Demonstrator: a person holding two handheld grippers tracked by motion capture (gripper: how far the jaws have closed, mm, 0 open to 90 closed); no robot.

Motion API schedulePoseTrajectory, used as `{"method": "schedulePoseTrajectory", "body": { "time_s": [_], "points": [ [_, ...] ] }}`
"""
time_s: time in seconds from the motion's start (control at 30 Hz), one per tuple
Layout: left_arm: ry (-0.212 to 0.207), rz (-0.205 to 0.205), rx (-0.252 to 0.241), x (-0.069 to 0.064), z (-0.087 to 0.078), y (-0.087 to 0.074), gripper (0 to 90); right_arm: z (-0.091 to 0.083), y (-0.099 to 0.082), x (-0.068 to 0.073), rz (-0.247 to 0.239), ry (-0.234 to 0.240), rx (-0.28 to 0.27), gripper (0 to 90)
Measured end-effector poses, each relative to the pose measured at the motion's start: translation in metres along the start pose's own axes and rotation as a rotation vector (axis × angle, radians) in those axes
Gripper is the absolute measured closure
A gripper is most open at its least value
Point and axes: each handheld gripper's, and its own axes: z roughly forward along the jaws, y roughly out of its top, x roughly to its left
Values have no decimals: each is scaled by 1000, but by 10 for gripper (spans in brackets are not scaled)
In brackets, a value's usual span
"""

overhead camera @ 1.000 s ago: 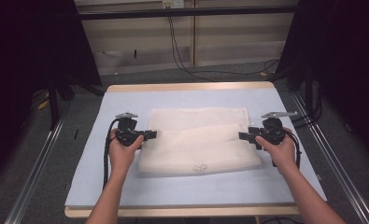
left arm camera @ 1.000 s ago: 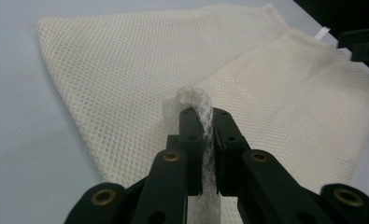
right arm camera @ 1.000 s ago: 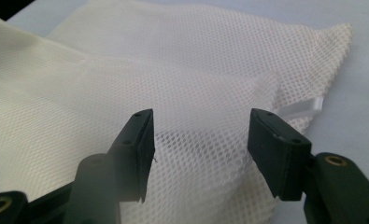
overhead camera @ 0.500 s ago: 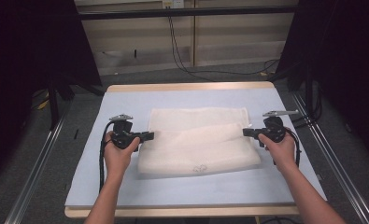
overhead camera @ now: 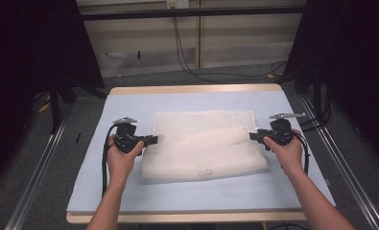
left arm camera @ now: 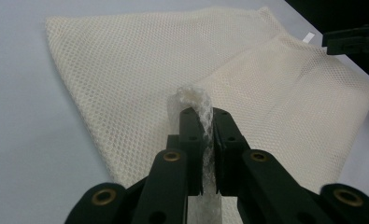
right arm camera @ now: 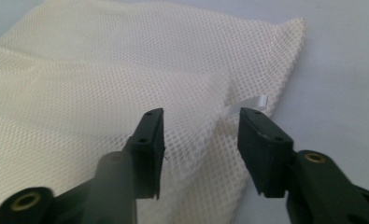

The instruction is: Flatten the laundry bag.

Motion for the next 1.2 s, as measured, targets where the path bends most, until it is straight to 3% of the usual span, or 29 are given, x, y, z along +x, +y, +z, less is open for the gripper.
{"method": "schedulePoseTrajectory", "body": {
  "time_s": [0.1, 0.13, 0.17, 0.2, 0.23, 0.27, 0.33, 0.47, 0.53, 0.57, 0.6, 0.77, 0.9, 1.2],
  "points": [
    [-3, -11, -5, 2, 2, -1, 842, 18, 1, -5, 73, 29, 33, 522],
    [-2, -6, -1, 2, 1, -1, 842, 22, 1, -6, 82, 48, 37, 589],
    [-2, -6, -1, 2, 1, -1, 843, 22, 1, -6, 82, 48, 37, 589],
    [-11, -7, -2, 3, 0, -1, 842, 25, 1, -6, 95, 94, 34, 729],
    [-11, -7, -2, 3, 0, -1, 842, 25, 1, -6, 95, 94, 34, 729],
    [-9, -13, -8, 3, -1, -2, 842, 24, 2, -6, 87, 99, 36, 796],
    [-10, -10, -14, 4, -5, -3, 842, 12, 4, -9, 79, 132, 10, 837],
    [-10, -18, -29, 2, -9, -4, 843, -3, 5, -7, 46, 152, -27, 843],
    [-16, -21, -36, 0, -14, -5, 842, -22, 5, -3, 2, 172, -60, 845],
    [-16, -21, -36, 0, -14, -5, 842, -22, 5, -3, 2, 172, -60, 845],
    [-22, -26, -42, -2, -18, -7, 842, -34, 2, 0, -12, 188, -78, 846],
    [-26, -35, -41, -4, -28, -13, 842, -53, -8, 4, -44, 224, -87, 847],
    [-40, -47, -38, -2, -33, -21, 842, -70, -26, 6, -53, 260, -77, 848],
    [-66, -80, 8, -3, -26, -43, 843, -73, -53, 9, -77, 272, -1, 849]
  ]
}}
